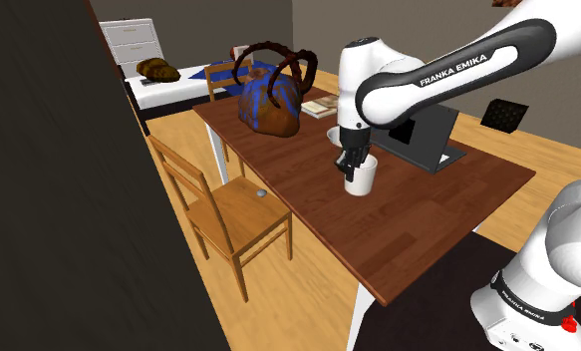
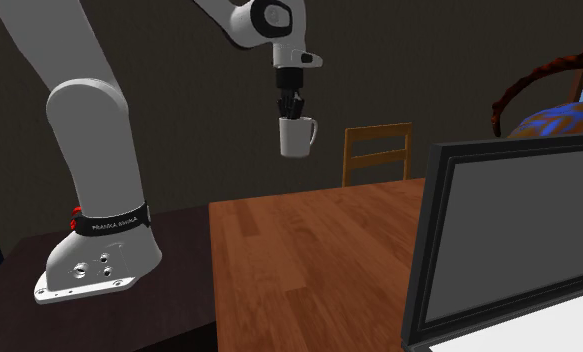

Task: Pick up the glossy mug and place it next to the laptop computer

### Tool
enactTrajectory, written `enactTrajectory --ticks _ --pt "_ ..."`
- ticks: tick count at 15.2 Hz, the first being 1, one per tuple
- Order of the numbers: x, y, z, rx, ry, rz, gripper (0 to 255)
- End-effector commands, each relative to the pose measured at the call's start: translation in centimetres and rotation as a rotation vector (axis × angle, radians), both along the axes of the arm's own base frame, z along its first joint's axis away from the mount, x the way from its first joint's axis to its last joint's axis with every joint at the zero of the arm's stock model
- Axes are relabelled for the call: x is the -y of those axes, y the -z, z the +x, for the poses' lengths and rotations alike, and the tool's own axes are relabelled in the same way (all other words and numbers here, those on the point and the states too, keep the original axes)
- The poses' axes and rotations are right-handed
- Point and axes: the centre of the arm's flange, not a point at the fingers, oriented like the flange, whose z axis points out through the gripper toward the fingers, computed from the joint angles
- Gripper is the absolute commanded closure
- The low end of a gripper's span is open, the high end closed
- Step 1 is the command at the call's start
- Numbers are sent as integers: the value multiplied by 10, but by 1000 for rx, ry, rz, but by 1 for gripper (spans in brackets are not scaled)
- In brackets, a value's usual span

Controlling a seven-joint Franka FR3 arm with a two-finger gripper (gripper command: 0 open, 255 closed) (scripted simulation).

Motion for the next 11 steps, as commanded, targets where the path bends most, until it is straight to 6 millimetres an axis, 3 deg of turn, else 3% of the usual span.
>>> enactTrajectory --ticks 1,11 --pt "0 -11 0 0 0 0 255" --pt "0 -64 0 0 0 0 255"
